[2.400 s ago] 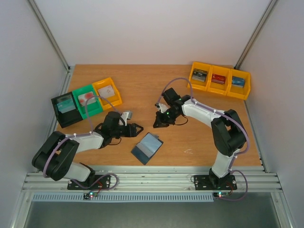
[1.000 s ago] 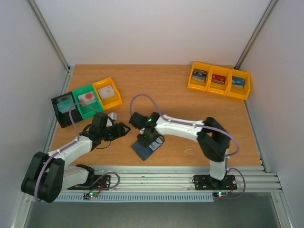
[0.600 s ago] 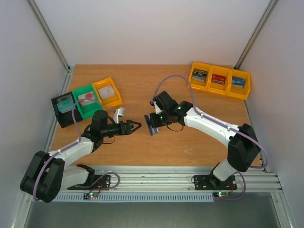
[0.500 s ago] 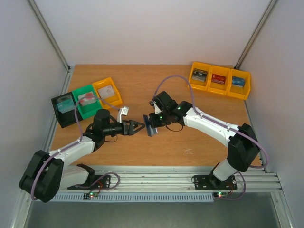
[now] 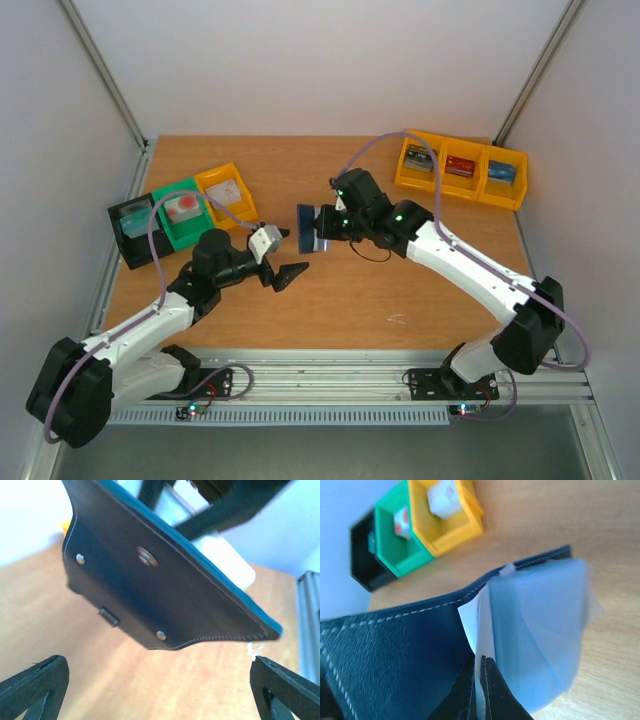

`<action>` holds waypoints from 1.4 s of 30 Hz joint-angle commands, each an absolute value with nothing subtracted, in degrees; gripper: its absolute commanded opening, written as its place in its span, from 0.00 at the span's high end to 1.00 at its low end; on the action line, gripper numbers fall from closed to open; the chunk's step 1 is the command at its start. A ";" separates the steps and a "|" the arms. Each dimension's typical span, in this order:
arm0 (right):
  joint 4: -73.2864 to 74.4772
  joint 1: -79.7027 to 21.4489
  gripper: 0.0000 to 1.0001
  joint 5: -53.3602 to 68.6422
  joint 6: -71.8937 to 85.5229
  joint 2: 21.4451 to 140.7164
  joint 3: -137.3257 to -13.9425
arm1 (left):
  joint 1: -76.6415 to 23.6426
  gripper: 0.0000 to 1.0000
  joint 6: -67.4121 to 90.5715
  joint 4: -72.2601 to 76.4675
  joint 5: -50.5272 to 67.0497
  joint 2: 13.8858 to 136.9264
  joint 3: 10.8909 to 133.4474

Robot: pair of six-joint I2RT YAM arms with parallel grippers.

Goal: Take the credit cards out of the card holder

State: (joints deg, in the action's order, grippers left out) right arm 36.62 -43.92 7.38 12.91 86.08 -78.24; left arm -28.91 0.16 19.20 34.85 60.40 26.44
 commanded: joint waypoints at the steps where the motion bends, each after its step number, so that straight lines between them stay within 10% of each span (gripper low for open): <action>1: 34.06 -43.59 0.99 1.31 19.23 82.17 -80.72 | -31.68 0.01 -24.94 25.82 28.19 59.20 28.43; 16: 33.42 -47.87 0.99 -4.30 18.13 80.63 -86.08 | -37.18 0.01 -19.05 34.65 11.75 64.88 35.20; 28: 32.50 -49.39 0.98 -3.38 12.98 80.71 -89.25 | -37.08 0.94 -6.29 28.83 13.22 61.87 37.52; 34: 32.90 -48.50 0.33 1.98 -3.32 78.30 -91.99 | -31.73 1.00 11.38 18.95 15.77 57.38 43.58; 42: 26.72 -40.02 0.20 30.65 -13.08 69.68 -87.53 | -21.28 1.00 39.24 20.28 37.58 48.00 49.54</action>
State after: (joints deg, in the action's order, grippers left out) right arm 31.53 -40.80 15.05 -6.02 72.18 -88.16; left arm -23.07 21.71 15.29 23.31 52.58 46.46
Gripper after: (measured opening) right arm 0.803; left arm 0.033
